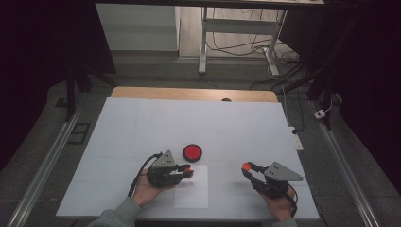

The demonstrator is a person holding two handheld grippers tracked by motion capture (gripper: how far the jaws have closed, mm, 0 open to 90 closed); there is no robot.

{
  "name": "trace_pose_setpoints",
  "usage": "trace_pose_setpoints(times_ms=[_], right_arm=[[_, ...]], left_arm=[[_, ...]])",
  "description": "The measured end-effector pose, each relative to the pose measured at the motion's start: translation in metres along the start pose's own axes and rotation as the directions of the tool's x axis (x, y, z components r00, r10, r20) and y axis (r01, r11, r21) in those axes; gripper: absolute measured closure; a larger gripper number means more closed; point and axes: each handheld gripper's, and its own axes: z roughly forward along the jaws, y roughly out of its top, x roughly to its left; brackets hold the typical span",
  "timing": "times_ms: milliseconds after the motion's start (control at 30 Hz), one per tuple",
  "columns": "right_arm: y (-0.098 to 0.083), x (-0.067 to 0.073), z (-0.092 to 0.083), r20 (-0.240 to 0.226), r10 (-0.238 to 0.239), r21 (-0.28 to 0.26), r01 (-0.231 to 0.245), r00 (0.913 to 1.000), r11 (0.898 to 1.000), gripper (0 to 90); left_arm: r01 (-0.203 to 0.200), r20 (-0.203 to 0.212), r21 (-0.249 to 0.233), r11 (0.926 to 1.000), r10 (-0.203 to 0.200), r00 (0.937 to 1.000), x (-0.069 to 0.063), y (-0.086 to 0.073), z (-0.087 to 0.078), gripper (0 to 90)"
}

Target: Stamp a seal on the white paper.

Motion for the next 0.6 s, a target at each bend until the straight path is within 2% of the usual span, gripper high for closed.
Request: trace_pose_setpoints(times_ms=[300,600], right_arm=[[0.000,0.000,0.000,0.000,0.003,0.004,-0.003,1.0000,1.000,64.1],[0.000,0.000,0.000,-0.005,0.002,0.006,-0.001,1.0000,1.000,64.1]], left_arm=[[0.009,0.012,0.004,1.0000,-0.009,0.9999,-0.001,0.002,-0.004,73.0],[0.033,0.014,-0.045,0.9984,-0.032,0.9994,0.003,0.005,-0.022,72.9]])
